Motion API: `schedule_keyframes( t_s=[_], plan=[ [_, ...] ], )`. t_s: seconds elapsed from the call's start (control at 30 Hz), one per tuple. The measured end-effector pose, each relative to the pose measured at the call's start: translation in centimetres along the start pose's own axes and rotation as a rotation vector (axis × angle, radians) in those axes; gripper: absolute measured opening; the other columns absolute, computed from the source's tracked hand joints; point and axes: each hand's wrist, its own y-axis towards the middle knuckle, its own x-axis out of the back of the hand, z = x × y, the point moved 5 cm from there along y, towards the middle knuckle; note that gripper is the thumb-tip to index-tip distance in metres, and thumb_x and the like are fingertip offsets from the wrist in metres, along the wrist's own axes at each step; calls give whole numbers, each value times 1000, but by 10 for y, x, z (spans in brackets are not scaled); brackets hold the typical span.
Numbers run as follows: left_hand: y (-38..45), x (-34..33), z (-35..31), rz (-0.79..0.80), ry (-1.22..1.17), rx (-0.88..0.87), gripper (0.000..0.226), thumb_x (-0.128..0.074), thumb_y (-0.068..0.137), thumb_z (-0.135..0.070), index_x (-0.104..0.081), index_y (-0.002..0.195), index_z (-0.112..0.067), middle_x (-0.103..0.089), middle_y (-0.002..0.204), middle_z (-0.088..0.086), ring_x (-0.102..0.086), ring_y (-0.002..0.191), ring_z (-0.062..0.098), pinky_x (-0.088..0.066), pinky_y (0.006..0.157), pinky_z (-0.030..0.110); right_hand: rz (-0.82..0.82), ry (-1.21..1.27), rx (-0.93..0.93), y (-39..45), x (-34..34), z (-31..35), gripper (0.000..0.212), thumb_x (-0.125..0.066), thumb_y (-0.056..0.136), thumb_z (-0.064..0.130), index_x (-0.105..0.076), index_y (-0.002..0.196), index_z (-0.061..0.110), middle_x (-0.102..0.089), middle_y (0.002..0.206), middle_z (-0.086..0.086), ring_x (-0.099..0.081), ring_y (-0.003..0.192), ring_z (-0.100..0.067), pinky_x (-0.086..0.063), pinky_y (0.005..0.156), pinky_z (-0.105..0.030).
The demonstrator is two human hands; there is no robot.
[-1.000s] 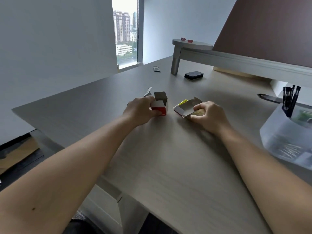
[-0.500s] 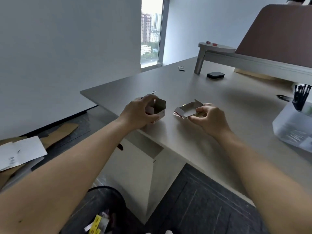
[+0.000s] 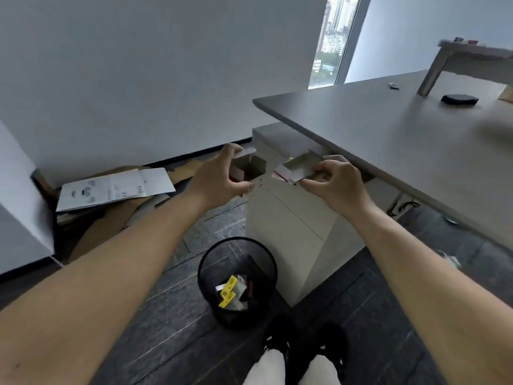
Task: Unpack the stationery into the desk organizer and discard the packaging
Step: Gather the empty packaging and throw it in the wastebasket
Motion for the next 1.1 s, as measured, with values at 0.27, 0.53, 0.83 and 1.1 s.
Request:
schedule_keyframes(
  t_s=[0.27,0.53,0.83,1.1],
  plan=[
    [-85,-76,139,146,-4,360,61,-66,77,-27,-32,127,-19,-56,114,10,-49,88,20,-36,75,28,356,-94,-46,-71,-150,-53,46,-70,73,20,-58,110,-4,-51,122,-17,-47,113,-29,-29,82,-17],
    [-73,-169,202,269,8,537,63,-64,79,-30,-32,130,-14,-56,103,7,-49,85,20,-38,71,30,508,-118,-171,-79,-234,-141,45,-67,76,17,-54,113,-6,-45,129,-16,-43,117,-28,-32,91,-28],
    [-18,-244,239,451,80,560,96,-68,77,-28,1,143,-17,-36,143,14,-43,124,31,-39,94,40,750,-109,-166,-53,-300,-192,77,-59,82,37,-15,143,18,-5,155,-4,-3,142,-23,-13,114,-38],
    [0,-228,234,616,374,403,63,-55,85,-35,-30,136,-7,-33,144,13,-30,132,30,-33,107,43,819,-313,-147,-35,-291,-193,60,-48,90,32,-24,140,11,-12,154,-12,-11,141,-27,-17,113,-38]
  ],
)
